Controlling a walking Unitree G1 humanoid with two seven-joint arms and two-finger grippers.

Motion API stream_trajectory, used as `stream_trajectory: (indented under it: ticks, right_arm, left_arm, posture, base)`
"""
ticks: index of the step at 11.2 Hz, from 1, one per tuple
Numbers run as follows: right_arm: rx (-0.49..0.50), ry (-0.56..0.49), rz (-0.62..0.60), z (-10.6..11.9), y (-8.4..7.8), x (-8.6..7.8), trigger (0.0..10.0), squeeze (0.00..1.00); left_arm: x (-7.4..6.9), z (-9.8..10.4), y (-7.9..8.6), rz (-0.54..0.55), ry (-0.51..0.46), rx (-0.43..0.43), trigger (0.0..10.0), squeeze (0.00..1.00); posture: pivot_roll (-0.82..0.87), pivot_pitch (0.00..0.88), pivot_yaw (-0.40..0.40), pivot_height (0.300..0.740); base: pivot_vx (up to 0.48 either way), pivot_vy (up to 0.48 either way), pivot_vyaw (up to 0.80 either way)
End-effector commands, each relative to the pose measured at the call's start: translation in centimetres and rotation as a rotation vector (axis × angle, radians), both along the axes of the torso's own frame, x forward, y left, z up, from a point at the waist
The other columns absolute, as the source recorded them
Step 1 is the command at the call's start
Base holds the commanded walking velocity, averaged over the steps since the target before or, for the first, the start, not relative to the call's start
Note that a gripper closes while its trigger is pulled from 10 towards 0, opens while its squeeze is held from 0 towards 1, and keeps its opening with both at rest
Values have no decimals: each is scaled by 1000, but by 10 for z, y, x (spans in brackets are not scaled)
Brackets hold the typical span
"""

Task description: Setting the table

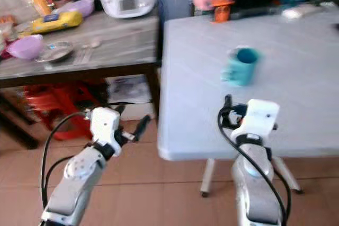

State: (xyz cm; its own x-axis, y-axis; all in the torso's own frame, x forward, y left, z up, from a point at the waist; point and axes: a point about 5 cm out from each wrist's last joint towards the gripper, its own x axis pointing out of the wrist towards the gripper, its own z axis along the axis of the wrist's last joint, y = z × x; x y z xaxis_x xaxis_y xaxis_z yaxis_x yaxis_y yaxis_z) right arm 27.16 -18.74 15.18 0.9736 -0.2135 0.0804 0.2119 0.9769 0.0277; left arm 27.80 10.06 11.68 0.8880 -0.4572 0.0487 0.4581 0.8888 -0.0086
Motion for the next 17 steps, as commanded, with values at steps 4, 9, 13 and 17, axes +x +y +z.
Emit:
stream_trajectory:
  ticks: [4, 9, 13, 17]
  right_arm:
    - [-9, -22, 13, 5, 7, 5, 10000, 0]
    - [-24, -29, -17, 6, 4, 6, 10000, 0]
    - [-25, -25, -15, 5, 5, 5, 10000, 0]
    - [-20, -23, -12, 4, 6, 4, 10000, 0]
  left_arm:
    - [-1, -2, 12, 39, 7, 14, 10000, 0]
    - [-4, 0, 9, -19, -11, 10, 10000, 0]
    - [-5, -1, 10, -35, -10, 7, 10000, 0]
    - [-7, -1, 10, -45, -8, 9, 10000, 0]
  posture:
    - [-89, 102, 132, 740]
    - [-87, 109, 136, 740]
    - [-89, 107, 134, 740]
    - [-85, 111, 140, 740]
  base:
    - [0, 0, 0]
    - [0, 0, 0]
    - [128, 0, 0]
    - [295, 0, 0]
